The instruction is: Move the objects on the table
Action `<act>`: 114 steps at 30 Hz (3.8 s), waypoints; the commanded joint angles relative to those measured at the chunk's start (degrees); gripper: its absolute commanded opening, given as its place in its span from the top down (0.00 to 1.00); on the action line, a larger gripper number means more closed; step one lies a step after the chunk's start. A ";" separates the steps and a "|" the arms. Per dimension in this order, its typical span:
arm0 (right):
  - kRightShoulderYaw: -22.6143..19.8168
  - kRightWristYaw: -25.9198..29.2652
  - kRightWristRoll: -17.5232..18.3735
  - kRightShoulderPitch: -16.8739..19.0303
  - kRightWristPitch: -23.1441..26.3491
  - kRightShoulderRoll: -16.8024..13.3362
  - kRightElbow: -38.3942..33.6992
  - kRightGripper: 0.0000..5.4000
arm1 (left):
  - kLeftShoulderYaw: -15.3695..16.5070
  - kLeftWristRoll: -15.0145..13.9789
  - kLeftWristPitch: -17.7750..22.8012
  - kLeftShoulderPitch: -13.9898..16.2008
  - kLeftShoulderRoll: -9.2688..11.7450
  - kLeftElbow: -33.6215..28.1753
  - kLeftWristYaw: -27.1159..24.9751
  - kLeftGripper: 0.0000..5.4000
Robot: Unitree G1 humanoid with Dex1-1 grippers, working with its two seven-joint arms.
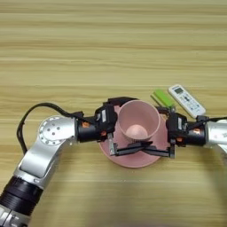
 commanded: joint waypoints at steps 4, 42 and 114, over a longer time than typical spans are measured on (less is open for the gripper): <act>-1.97 -0.78 2.73 -0.44 1.76 1.06 -0.88 0.23 | -0.14 -0.01 0.05 0.04 0.01 -1.21 0.37 0.00; -2.09 -6.62 -2.84 0.62 1.54 4.35 8.22 0.24 | 10.78 -12.01 5.52 -4.60 -6.32 -11.16 14.13 0.00; -1.38 -22.06 -10.65 -1.80 8.64 12.90 19.52 0.01 | 23.81 11.08 -20.07 -21.23 -16.96 47.63 53.25 0.00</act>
